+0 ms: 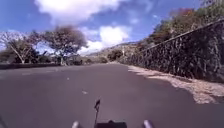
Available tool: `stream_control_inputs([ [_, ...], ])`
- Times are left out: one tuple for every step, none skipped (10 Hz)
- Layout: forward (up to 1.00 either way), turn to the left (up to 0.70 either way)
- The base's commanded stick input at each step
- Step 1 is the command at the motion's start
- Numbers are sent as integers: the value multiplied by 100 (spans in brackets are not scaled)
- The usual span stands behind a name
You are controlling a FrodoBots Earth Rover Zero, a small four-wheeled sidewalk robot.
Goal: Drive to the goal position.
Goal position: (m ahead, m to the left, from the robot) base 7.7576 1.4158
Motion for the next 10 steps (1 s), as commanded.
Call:
stream_control_inputs([
  [63, 0],
  [63, 0],
  [63, 0],
  [63, -10],
  [63, -18],
  [63, -27],
  [63, -32],
  [63, -32],
  [63, -32],
  [63, -32],
])
